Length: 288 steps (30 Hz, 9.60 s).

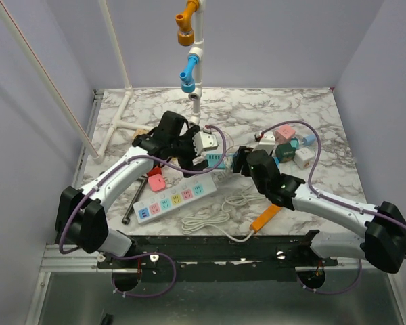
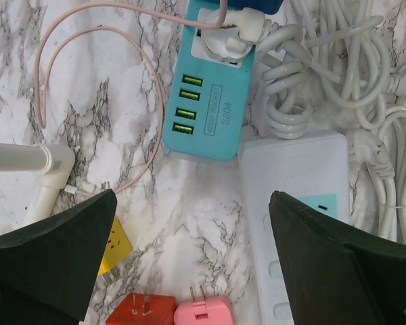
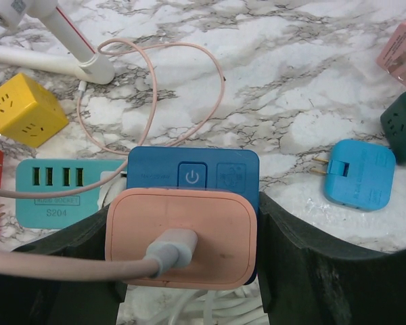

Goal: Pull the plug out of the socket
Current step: Remove the plug from the socket.

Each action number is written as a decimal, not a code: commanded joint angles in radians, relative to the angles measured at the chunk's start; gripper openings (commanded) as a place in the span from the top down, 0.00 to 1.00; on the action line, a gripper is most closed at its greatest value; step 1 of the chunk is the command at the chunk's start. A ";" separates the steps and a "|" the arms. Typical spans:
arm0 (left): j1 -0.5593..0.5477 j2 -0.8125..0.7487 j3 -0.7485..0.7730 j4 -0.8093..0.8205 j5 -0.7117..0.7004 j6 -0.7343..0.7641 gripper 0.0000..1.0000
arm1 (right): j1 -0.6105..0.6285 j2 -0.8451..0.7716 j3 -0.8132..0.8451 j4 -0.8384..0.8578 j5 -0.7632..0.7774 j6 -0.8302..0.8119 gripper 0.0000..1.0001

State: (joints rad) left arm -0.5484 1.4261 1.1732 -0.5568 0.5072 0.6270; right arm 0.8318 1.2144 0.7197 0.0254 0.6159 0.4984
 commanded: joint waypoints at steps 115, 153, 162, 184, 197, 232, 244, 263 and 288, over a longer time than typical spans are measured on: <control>0.091 0.061 -0.131 0.266 0.080 -0.643 0.03 | -0.153 -0.156 0.199 -0.333 -0.029 0.134 0.92; -0.375 -0.290 -0.156 0.413 -0.156 -0.466 0.02 | -0.201 -0.133 0.229 -0.247 -0.815 0.293 0.94; -0.374 -0.259 -0.159 0.449 -0.248 -0.429 0.01 | -0.201 -0.176 0.170 -0.202 -0.873 0.256 0.94; -0.347 -0.272 -0.170 0.443 -0.117 -0.447 0.01 | -0.200 -0.250 0.104 -0.066 -0.981 0.297 0.94; -0.357 -0.296 -0.198 0.433 -0.132 -0.372 0.14 | -0.166 -0.227 0.027 0.117 -0.988 0.397 0.82; -0.157 -0.394 -0.185 0.388 0.294 -0.741 0.96 | -0.155 -0.419 0.218 -0.218 -1.052 -0.129 0.00; -0.098 -0.426 -0.201 0.507 0.544 -0.939 0.97 | -0.154 -0.418 0.230 -0.153 -1.220 -0.183 0.00; -0.073 -0.424 -0.197 0.491 0.536 -0.952 0.97 | -0.154 -0.379 0.193 0.007 -1.317 -0.072 0.46; -0.059 -0.378 -0.155 0.546 0.581 -1.042 1.00 | -0.154 -0.371 0.158 0.065 -1.318 -0.039 0.99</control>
State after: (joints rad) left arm -0.6144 1.0470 0.9859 -0.0597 1.0767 -0.4084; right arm 0.6724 0.8688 0.8875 0.0742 -0.7013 0.4557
